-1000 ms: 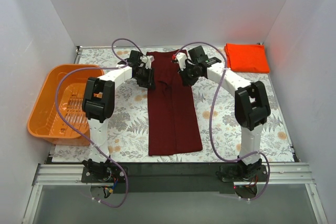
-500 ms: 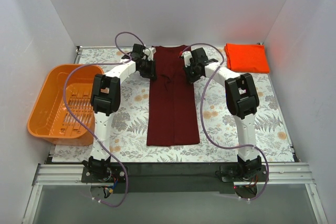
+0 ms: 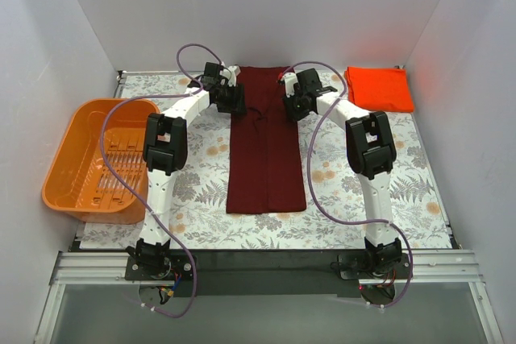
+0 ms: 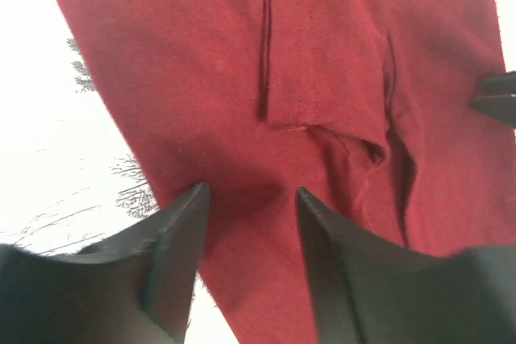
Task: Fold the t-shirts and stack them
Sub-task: Fold the tshirt
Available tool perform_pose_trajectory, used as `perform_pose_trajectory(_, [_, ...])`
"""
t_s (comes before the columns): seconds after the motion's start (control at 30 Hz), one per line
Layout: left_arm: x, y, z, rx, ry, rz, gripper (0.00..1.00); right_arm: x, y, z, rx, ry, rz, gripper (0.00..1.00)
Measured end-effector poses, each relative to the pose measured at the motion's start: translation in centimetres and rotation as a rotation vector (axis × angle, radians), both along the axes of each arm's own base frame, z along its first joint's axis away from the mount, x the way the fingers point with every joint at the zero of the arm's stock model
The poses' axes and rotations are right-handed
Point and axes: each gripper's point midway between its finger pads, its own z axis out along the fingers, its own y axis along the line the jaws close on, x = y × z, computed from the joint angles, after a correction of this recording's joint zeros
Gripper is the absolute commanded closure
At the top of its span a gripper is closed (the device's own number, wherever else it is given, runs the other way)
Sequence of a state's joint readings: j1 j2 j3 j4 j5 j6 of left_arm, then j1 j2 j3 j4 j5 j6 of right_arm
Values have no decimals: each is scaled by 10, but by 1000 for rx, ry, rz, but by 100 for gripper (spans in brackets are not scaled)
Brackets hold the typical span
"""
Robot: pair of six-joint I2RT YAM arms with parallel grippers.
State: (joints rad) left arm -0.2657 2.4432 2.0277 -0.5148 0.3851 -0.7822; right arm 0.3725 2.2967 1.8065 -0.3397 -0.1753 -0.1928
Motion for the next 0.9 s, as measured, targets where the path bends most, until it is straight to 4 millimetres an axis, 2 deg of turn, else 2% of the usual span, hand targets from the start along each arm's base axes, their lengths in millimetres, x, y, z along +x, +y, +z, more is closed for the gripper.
perform_pose_trajectory(0.03, [0, 0, 2, -1, -4, -3, 45, -1, 0, 3, -1, -2, 8, 63])
perform_pose_trajectory(0.07, [0, 0, 6, 4, -11, -4, 36, -3, -1, 7, -2, -1, 17, 59])
perform_pose_trajectory(0.13, [1, 4, 15, 15, -32, -12, 28, -6, -1, 26, 4, -19, 41, 47])
perform_pose_trajectory(0.17, [2, 6, 22, 19, -45, -14, 26, -8, -1, 40, 10, -39, 55, 41])
perform_pose_trajectory(0.2, [2, 7, 31, 20, -60, -18, 19, -8, -1, 60, 18, -71, 70, 35])
perform_pose_trajectory(0.23, [3, 8, 47, 20, -91, -27, 17, -9, -1, 83, 27, -113, 84, 24])
perform_pose_trajectory(0.27, [2, 9, 66, 17, -126, -35, 17, -9, -1, 112, 40, -169, 100, 20])
perform_pose_trajectory(0.3, [1, 9, 92, 10, -175, -43, 17, -10, 0, 144, 55, -238, 122, 6])
perform_pose_trajectory(0.33, [0, 11, 122, -1, -238, -50, 16, -13, 0, 180, 74, -313, 140, 2])
perform_pose_trajectory(0.37, [-4, 13, 149, -11, -294, -58, 16, -19, -1, 215, 87, -392, 167, 1])
perform_pose_trajectory(0.43, [-22, 16, 219, -40, -450, -82, 16, -37, -4, 277, 113, -532, 213, 2])
perform_pose_trajectory(0.5, [-51, 21, 287, -70, -626, -102, 15, -63, -9, 333, 135, -673, 270, 2])
perform_pose_trajectory(0.53, [-71, 24, 314, -84, -696, -117, 15, -78, -11, 355, 139, -735, 300, 2])
perform_pose_trajectory(0.6, [-110, 28, 351, -99, -821, -176, 15, -109, -14, 379, 132, -816, 367, 2])
perform_pose_trajectory(0.67, [-150, 27, 359, -106, -882, -261, 14, -137, -10, 380, 111, -850, 445, 2])
perform_pose_trajectory(0.73, [-183, 21, 341, -110, -886, -348, 14, -165, -1, 355, 98, -810, 534, 1])
perform_pose_trajectory(0.77, [-197, 18, 325, -105, -862, -381, 13, -180, 3, 333, 91, -772, 580, 2])
perform_pose_trajectory(0.8, [-214, 13, 300, -99, -825, -428, 13, -198, 8, 303, 82, -710, 628, 2])
perform_pose_trajectory(0.87, [-255, 2, 239, -80, -721, -534, 12, -235, 14, 245, 58, -582, 727, 3])
perform_pose_trajectory(0.9, [-275, -2, 208, -68, -665, -585, 12, -259, 15, 208, 32, -509, 789, 4])
